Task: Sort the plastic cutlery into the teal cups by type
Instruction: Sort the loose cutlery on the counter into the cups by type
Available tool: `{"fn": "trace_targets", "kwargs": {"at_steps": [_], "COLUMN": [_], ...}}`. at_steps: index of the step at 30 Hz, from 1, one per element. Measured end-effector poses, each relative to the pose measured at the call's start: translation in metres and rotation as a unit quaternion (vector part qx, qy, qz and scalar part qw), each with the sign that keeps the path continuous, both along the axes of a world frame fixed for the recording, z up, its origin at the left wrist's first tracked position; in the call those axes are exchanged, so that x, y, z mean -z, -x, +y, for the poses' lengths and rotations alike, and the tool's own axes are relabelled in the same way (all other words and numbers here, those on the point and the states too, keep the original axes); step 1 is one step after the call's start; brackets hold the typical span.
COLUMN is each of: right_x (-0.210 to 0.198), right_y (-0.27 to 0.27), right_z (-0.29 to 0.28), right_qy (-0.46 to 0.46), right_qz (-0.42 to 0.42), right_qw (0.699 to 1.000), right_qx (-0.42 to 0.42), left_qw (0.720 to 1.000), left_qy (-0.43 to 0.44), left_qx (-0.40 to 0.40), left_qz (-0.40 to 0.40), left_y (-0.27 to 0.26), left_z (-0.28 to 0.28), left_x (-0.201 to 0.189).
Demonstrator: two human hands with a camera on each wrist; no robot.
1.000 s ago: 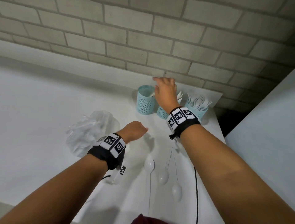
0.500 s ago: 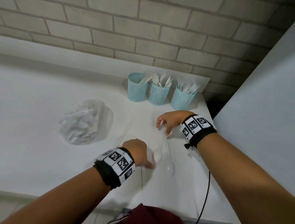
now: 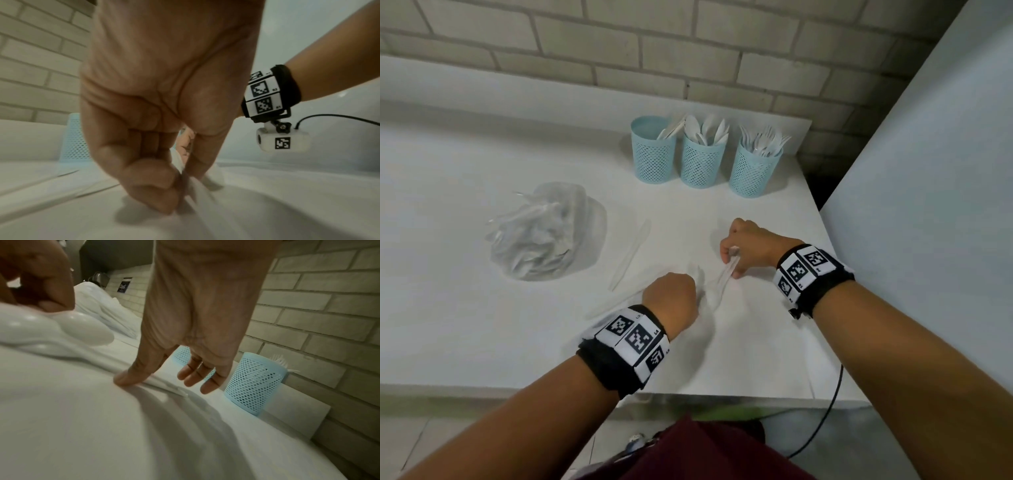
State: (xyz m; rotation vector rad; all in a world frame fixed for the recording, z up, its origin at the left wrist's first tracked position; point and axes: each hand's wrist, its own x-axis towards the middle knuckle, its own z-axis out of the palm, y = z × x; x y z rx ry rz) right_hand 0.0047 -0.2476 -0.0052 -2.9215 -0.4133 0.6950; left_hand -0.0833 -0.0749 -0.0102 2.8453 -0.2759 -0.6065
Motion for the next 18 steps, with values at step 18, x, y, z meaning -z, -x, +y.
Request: {"fn": "trace_targets", "kwargs": {"at_steps": [18], "right_x": [-0.005], "right_y": [0.008], "right_z": [0.003], "right_qy": [0.037], "right_qz": [0.009], "right_qw": [0.999], "right_qx": [0.005], "left_qw": [0.986], "left_qy": [-0.135], "left_qx": [-0.094], "left_qz": [-0.033], "left_y": [-0.006], "left_z": [0.038], "left_x": [-0.003]}}
